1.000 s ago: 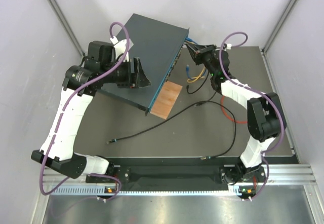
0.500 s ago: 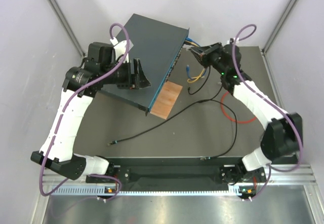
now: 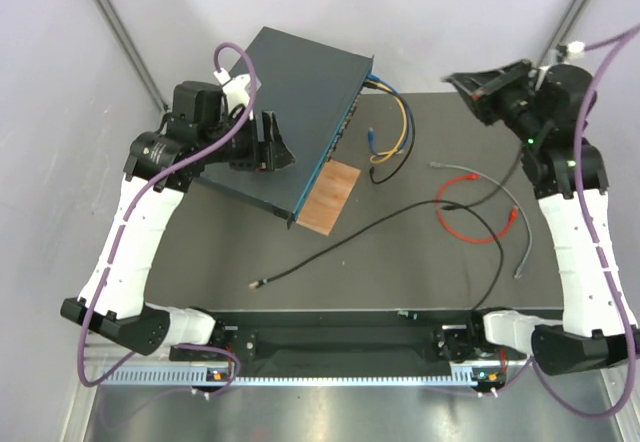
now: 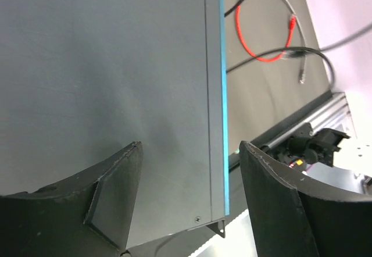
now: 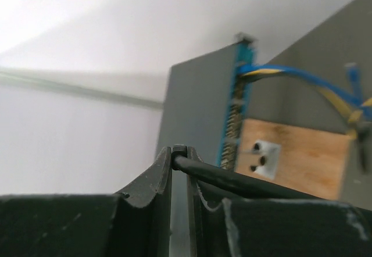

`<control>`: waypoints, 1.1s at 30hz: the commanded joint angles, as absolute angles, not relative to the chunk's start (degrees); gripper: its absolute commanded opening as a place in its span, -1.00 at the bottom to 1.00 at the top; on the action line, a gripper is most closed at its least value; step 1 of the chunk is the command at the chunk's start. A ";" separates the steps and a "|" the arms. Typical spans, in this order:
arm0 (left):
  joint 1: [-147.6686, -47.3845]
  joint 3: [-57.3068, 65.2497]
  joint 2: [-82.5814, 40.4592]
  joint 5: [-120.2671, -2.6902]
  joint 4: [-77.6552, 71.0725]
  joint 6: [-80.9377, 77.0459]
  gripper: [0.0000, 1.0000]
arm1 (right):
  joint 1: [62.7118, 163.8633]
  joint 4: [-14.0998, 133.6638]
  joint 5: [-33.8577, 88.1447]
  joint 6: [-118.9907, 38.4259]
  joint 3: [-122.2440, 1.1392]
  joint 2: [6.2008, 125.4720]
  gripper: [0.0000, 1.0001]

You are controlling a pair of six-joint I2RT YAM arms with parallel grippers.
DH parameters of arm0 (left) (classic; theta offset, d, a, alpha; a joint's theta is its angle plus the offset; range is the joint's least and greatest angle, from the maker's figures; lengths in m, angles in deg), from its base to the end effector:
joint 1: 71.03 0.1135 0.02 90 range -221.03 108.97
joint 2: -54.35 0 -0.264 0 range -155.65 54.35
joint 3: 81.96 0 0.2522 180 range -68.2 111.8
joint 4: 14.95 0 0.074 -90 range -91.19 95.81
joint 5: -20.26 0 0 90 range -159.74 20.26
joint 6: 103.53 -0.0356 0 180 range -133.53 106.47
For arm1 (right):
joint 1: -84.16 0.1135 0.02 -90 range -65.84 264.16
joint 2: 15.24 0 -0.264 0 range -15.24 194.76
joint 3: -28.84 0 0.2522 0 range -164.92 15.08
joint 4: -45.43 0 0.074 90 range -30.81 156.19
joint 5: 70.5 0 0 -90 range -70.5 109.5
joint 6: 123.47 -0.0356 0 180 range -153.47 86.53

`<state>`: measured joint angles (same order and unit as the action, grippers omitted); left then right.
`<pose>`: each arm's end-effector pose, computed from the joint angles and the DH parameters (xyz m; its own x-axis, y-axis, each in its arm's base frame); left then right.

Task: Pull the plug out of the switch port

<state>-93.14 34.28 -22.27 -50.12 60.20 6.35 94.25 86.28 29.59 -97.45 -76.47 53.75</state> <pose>0.2185 -0.1017 0.4687 -0.7130 -0.0561 -0.6990 0.3884 0.7983 -0.4602 0.2325 0.0477 0.5007 -0.3436 0.8375 -0.4249 -0.0812 0.4242 0.9019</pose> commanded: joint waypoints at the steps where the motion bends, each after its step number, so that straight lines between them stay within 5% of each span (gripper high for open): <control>1: -93.00 35.25 -21.33 -52.86 57.43 3.18 0.45 | 86.73 96.45 28.72 -95.06 -73.80 53.15 -1.00; 8: -92.91 36.74 -20.71 -56.02 57.44 -0.69 0.47 | 73.36 91.37 32.33 -89.64 -61.30 55.84 -1.00; 20: -93.09 37.09 -19.31 -58.05 57.61 -2.19 0.54 | 72.56 93.29 38.75 -84.71 -76.23 84.33 -0.99; 33: -93.00 43.60 -26.34 -57.00 58.31 -0.96 0.53 | 73.61 90.48 42.70 -80.49 -73.34 94.52 -0.60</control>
